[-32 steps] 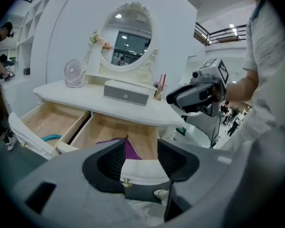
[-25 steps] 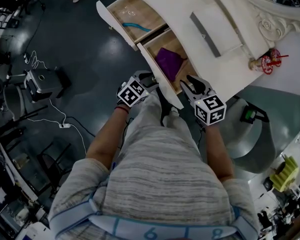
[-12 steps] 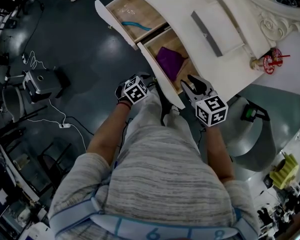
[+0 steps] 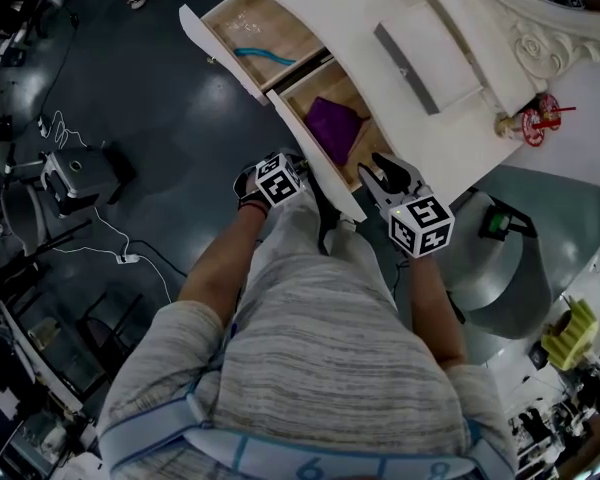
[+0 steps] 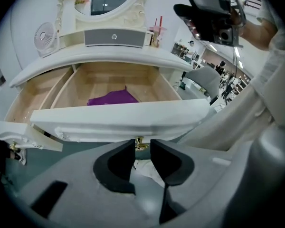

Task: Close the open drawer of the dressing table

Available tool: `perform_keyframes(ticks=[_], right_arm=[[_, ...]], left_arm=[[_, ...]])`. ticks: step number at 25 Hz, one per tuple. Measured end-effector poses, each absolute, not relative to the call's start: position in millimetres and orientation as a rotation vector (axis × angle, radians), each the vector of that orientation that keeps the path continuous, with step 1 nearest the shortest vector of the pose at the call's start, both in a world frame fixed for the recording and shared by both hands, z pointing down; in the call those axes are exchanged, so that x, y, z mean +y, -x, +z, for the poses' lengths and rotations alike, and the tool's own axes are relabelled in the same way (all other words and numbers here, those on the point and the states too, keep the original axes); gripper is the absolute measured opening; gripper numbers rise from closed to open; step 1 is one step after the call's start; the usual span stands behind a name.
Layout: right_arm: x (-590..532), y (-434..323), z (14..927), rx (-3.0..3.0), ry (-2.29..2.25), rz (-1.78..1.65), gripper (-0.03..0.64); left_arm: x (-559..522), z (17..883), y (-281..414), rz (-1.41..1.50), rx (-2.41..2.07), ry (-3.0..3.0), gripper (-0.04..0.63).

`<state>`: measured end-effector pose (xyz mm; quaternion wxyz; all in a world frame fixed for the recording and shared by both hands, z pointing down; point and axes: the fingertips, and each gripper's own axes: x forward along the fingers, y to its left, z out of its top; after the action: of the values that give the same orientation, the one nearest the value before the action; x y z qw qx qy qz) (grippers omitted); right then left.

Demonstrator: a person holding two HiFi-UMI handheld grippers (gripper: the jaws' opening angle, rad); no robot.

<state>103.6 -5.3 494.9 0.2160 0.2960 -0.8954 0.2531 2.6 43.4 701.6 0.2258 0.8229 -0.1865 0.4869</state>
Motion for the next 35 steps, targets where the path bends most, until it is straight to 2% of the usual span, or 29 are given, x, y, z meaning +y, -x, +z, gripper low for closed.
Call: perform_keyframes(ticks=[5, 35], right_arm=[[-6, -112, 497, -2.467, -0.846, 0.714, 0.102], [-27, -150, 505, -2.414, -0.983, 0.774, 0.102]], left_arm=[[43, 714, -7, 1.387, -0.482, -2.254, 0.084], [-24, 712, -70, 1.375, -0.442, -2.309, 0.083]])
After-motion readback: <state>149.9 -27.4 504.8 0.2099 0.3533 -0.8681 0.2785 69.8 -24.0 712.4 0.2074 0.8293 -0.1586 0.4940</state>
